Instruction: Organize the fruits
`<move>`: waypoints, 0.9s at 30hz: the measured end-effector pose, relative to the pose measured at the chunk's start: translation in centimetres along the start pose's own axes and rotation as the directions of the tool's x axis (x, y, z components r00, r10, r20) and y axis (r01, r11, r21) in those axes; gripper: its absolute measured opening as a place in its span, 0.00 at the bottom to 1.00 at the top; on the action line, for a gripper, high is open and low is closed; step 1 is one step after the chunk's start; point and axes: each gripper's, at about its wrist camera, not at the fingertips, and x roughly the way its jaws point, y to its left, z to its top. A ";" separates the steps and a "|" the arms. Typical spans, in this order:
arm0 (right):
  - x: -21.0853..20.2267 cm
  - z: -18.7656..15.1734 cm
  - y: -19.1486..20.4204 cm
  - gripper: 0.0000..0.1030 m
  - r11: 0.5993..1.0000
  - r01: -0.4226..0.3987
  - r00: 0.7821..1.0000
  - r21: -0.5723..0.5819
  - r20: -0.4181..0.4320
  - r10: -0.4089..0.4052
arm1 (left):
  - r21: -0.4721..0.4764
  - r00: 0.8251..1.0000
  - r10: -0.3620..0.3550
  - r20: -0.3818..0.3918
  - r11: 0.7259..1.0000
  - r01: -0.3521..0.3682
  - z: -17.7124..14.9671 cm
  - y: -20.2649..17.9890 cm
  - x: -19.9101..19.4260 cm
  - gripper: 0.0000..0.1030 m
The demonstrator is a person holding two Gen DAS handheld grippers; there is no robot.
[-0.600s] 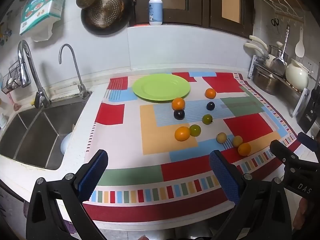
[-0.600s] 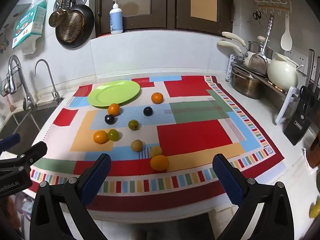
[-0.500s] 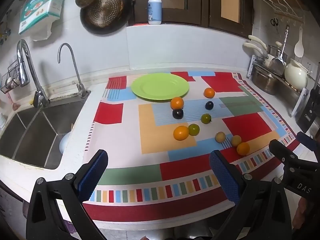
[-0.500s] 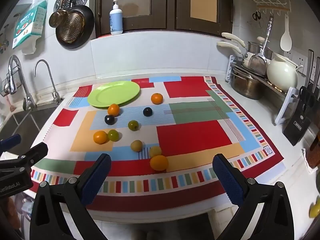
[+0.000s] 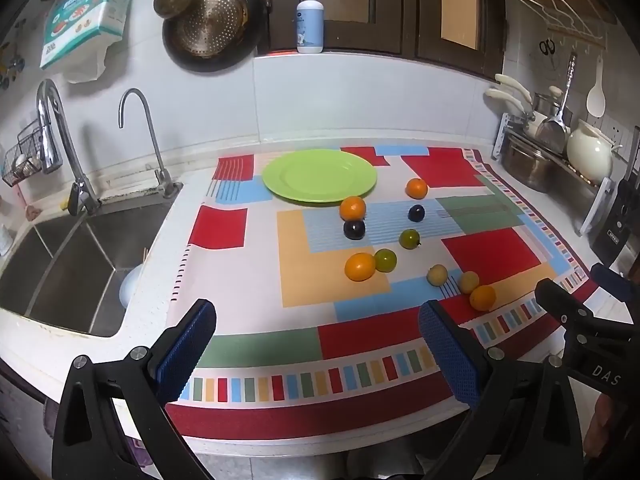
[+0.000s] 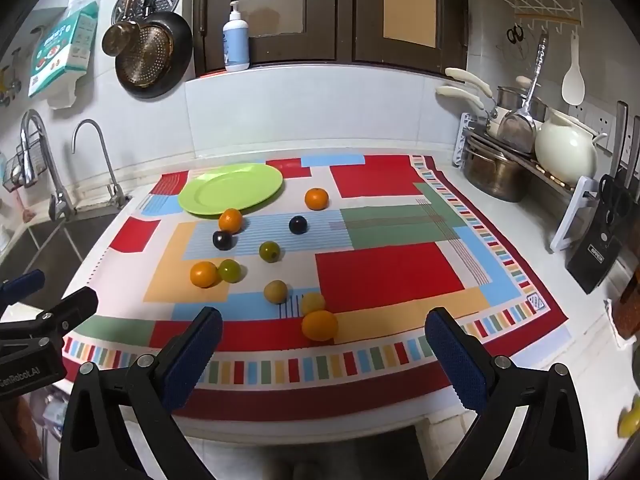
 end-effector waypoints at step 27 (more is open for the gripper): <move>-0.3 -0.2 -0.2 1.00 1.000 0.002 1.000 0.012 0.004 -0.002 | 0.014 1.000 -0.007 0.011 1.000 0.007 0.1 -0.3 -0.2 1.00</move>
